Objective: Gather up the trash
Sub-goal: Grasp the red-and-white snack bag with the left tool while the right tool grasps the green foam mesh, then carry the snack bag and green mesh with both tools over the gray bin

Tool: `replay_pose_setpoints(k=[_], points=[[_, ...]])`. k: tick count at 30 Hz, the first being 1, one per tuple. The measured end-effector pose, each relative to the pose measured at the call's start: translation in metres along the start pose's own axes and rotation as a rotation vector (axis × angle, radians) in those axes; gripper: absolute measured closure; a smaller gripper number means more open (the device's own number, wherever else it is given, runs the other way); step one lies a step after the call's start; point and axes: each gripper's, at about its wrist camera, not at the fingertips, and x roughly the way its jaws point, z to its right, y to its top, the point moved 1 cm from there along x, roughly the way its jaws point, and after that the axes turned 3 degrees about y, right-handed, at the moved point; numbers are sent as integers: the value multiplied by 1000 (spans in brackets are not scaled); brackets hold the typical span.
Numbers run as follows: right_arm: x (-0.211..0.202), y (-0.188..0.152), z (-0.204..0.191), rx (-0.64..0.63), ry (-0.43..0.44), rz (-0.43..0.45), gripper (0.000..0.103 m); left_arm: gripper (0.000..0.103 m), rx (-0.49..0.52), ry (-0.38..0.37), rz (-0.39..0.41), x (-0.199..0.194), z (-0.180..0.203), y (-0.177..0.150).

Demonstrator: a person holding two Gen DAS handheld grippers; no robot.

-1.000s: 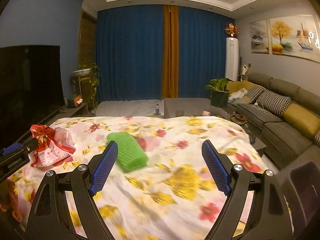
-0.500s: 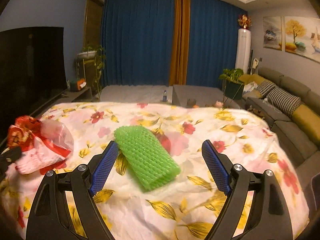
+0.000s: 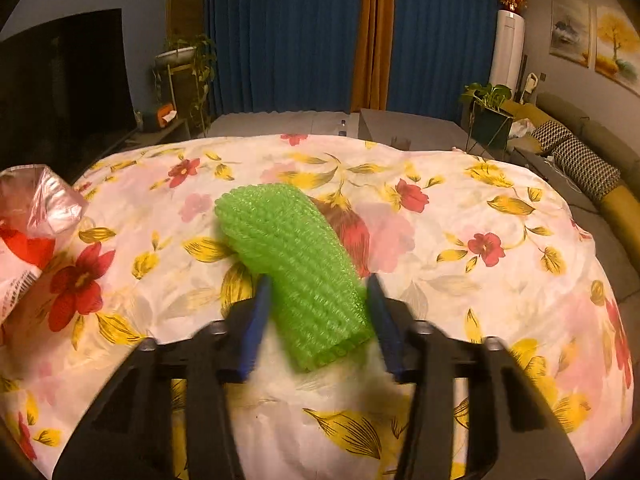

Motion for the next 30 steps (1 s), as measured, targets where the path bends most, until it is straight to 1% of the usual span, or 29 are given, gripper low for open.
replay_pose_setpoints(k=[2,4,8,12,15,19,24,30], points=[[-3,0,-1,-4,9,12,86,99,2,-2,1,-5,0,-1],[-11,-1,-3,-14,10,27,89,99,4,-4,4,-10,1,-2],[-36,-2,2,-2,15,78,90,99,21,-6,25,-24,5,-2],[-77,-10,13,22,30,140,90,99,31,-23,42,-39,13,-4],[-110,-21,22,38,34,181,90,99,44,-47,55,-53,23,-7],[-151,-40,34,58,30,209,90,99,73,-78,68,-71,41,-14],[-196,-67,52,88,10,241,90,99,105,-137,73,-93,70,-27],[-240,-94,77,113,-59,280,90,99,160,-207,75,-116,107,-45]])
